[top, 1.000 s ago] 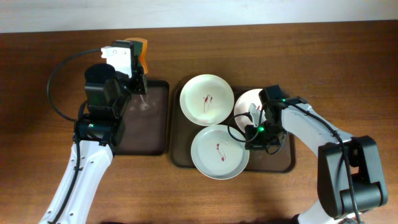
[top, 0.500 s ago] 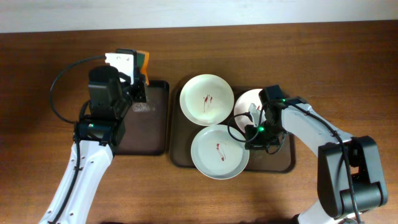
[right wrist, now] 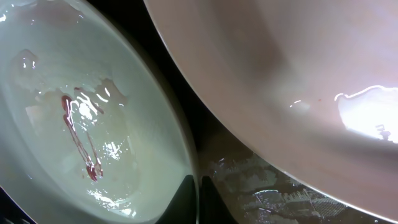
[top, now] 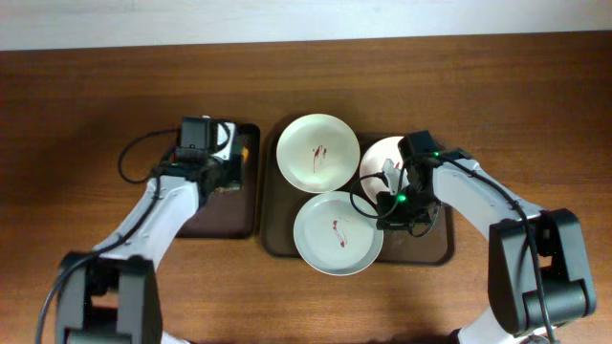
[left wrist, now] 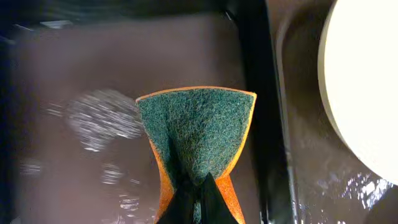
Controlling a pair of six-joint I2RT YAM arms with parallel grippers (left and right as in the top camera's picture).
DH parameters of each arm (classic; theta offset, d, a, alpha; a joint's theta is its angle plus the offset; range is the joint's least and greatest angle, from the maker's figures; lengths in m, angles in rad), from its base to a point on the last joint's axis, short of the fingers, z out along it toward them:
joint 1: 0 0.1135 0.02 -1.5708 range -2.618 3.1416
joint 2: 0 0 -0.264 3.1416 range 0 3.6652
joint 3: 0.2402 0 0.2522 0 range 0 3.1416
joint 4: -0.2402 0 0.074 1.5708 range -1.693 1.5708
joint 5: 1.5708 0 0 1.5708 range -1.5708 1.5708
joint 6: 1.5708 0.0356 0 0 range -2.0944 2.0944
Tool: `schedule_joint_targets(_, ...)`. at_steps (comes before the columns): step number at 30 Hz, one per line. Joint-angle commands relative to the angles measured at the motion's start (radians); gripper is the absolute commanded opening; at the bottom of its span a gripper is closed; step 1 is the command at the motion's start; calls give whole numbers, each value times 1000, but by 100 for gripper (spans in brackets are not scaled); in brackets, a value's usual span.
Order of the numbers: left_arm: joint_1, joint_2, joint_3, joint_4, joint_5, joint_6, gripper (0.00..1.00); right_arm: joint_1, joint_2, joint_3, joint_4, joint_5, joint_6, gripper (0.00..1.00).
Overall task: Clean dirty plates on tray and stack at the side
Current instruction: 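Scrub the front plate with the sponge in the left gripper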
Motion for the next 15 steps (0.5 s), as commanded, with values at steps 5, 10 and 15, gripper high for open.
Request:
schedule_joint_targets(5,-99,61,16,-12,43,8,0,6,6,-8,3,-5,3,4)
schedule_joint_targets(10,-109,58,17,-18,41,8,0,6,6,-8,3,-5,3,4)
schedule_joint_targets(15,-107,-16,17,-17,-37,8,0,6,6,-8,3,-5,3,4)
